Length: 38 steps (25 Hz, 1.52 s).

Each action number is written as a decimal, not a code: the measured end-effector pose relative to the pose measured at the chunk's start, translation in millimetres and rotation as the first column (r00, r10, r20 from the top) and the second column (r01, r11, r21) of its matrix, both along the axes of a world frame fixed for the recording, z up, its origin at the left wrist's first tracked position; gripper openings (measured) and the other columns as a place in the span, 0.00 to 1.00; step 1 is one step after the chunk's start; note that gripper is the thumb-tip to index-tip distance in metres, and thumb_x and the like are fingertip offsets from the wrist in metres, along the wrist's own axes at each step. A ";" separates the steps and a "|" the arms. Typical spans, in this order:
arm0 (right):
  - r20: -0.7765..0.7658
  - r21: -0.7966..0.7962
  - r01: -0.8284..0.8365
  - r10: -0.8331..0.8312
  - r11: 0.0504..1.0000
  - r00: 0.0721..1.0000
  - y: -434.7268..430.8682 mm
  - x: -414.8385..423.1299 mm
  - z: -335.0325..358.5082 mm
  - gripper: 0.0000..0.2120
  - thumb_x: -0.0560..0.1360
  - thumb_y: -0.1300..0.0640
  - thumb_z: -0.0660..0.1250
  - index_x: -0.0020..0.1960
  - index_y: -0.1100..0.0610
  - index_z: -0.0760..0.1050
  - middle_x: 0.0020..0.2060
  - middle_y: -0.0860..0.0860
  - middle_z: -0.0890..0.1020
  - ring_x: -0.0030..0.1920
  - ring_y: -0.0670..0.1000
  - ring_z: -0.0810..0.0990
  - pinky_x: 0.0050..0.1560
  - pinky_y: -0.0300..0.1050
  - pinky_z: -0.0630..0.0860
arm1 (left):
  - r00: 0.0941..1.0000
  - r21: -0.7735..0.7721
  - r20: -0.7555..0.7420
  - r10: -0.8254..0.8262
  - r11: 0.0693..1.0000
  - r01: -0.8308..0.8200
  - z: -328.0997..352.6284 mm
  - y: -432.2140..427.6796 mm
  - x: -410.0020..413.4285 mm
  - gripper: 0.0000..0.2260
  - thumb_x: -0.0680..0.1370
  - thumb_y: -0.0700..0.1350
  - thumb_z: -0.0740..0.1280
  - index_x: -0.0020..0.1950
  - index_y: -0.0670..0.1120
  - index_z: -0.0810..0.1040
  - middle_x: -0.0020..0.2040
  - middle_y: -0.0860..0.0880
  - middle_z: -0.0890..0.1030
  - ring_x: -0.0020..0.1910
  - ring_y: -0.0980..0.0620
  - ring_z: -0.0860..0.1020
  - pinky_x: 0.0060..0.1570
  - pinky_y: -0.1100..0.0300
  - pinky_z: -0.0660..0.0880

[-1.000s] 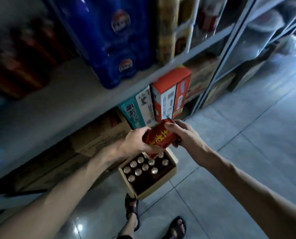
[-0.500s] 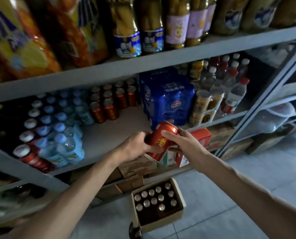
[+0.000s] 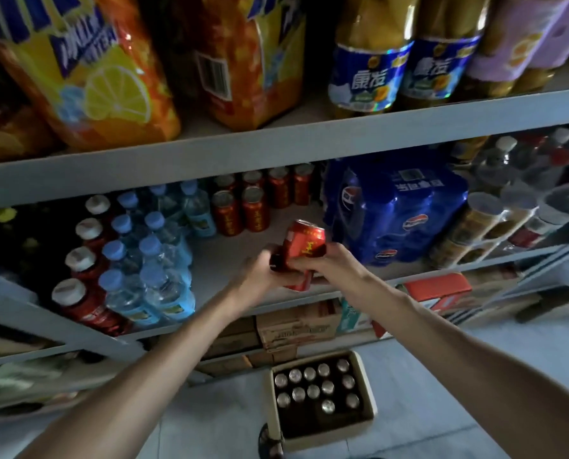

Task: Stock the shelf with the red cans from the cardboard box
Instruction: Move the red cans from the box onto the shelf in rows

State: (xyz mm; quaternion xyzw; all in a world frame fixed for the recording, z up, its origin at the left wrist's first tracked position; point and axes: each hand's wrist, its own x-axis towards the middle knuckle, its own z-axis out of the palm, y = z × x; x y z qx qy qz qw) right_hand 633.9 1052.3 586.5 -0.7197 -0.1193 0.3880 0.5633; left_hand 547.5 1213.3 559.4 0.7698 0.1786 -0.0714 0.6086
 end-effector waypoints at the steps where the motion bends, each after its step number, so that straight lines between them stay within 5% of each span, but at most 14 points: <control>1: 0.031 -0.009 0.008 -0.008 1.000 0.999 9.0 10.6 -7.7 0.19 0.67 0.54 0.80 0.56 0.54 0.82 0.48 0.54 0.87 0.52 0.53 0.85 0.58 0.51 0.80 | 1.000 -0.060 -0.022 0.004 0.998 -0.005 -7.3 7.1 0.0 0.41 0.61 0.70 0.73 0.68 0.51 0.73 0.59 0.52 0.82 0.60 0.54 0.79 0.58 0.55 0.78; 3: 0.100 -0.032 0.038 -0.035 0.999 0.994 29.4 37.4 -29.1 0.24 0.66 0.56 0.80 0.60 0.55 0.80 0.52 0.55 0.85 0.54 0.54 0.84 0.59 0.52 0.79 | 0.981 0.155 -0.191 -0.019 0.987 0.050 -15.1 27.7 10.2 0.50 0.65 0.65 0.74 0.79 0.49 0.56 0.76 0.45 0.66 0.73 0.52 0.65 0.63 0.63 0.73; 5: 0.145 -0.017 0.072 -0.069 0.997 0.987 46.7 63.5 -52.8 0.31 0.66 0.57 0.80 0.67 0.56 0.75 0.59 0.55 0.82 0.60 0.54 0.80 0.66 0.54 0.74 | 0.871 0.495 -0.492 -0.004 0.821 0.283 -23.7 44.4 23.0 0.59 0.62 0.67 0.75 0.80 0.52 0.41 0.80 0.44 0.44 0.79 0.43 0.47 0.74 0.48 0.57; 7: 0.235 -0.002 0.117 -0.113 0.993 0.965 62.4 87.9 -74.6 0.35 0.65 0.58 0.80 0.69 0.56 0.72 0.62 0.53 0.80 0.63 0.52 0.77 0.70 0.53 0.70 | 0.765 0.539 -0.644 -0.029 0.692 0.480 -37.1 52.8 34.1 0.62 0.61 0.69 0.74 0.79 0.52 0.36 0.79 0.41 0.37 0.78 0.37 0.41 0.74 0.40 0.49; 11: 0.322 0.192 0.080 -0.140 0.978 0.936 90.5 114.5 -101.6 0.33 0.64 0.70 0.77 0.66 0.55 0.72 0.58 0.48 0.79 0.61 0.49 0.77 0.64 0.40 0.73 | 0.667 0.532 -0.735 -0.123 0.506 0.679 -58.0 53.6 38.2 0.64 0.60 0.71 0.73 0.79 0.44 0.37 0.77 0.33 0.40 0.75 0.29 0.43 0.73 0.35 0.52; 14: 0.331 0.266 0.073 -0.162 0.961 0.929 112.7 123.2 -111.5 0.35 0.64 0.74 0.75 0.68 0.61 0.70 0.61 0.52 0.78 0.63 0.50 0.75 0.53 0.25 0.71 | 0.661 0.544 -0.740 -0.121 0.470 0.695 -62.5 54.6 39.2 0.64 0.60 0.71 0.73 0.78 0.42 0.37 0.77 0.31 0.40 0.75 0.27 0.44 0.72 0.34 0.53; 16: 0.310 0.283 0.074 -0.164 0.956 0.936 124.3 125.1 -114.9 0.36 0.64 0.75 0.75 0.70 0.64 0.68 0.63 0.54 0.77 0.66 0.53 0.75 0.57 0.30 0.73 | 0.671 0.543 -0.731 -0.128 0.487 0.684 -62.5 55.2 39.1 0.64 0.61 0.69 0.74 0.78 0.42 0.37 0.76 0.30 0.39 0.75 0.27 0.42 0.73 0.34 0.53; 20: 0.308 0.298 0.085 -0.180 0.951 0.934 128.6 122.8 -115.3 0.37 0.67 0.73 0.75 0.73 0.64 0.66 0.69 0.59 0.74 0.71 0.56 0.71 0.70 0.57 0.69 | 0.694 0.556 -0.708 -0.134 0.501 0.663 -60.0 54.3 36.4 0.64 0.61 0.69 0.75 0.79 0.42 0.38 0.76 0.29 0.40 0.75 0.27 0.42 0.73 0.36 0.54; 24: 0.380 0.259 0.084 -0.182 0.962 0.907 124.3 115.9 -120.3 0.36 0.70 0.66 0.76 0.74 0.62 0.65 0.70 0.56 0.73 0.72 0.53 0.69 0.72 0.56 0.66 | 0.671 0.547 -0.730 -0.129 0.480 0.686 -56.6 51.7 40.2 0.63 0.61 0.68 0.74 0.79 0.42 0.38 0.76 0.30 0.40 0.75 0.27 0.43 0.72 0.36 0.56; 29: 0.386 0.194 0.004 -0.080 0.981 0.919 120.4 126.8 -129.0 0.38 0.69 0.74 0.72 0.75 0.66 0.60 0.73 0.61 0.68 0.74 0.59 0.66 0.73 0.61 0.63 | 0.665 0.541 -0.736 -0.128 0.480 0.691 -57.4 51.8 41.0 0.64 0.61 0.69 0.74 0.79 0.42 0.37 0.76 0.29 0.39 0.75 0.27 0.42 0.73 0.37 0.56; 38: 0.393 0.176 0.035 -0.103 0.984 0.914 127.7 126.4 -139.0 0.40 0.71 0.72 0.71 0.78 0.64 0.56 0.75 0.59 0.65 0.76 0.56 0.62 0.75 0.55 0.61 | 0.669 0.555 -0.732 -0.130 0.457 0.695 -60.9 52.7 43.3 0.64 0.61 0.69 0.74 0.78 0.40 0.39 0.75 0.27 0.44 0.74 0.26 0.46 0.72 0.36 0.57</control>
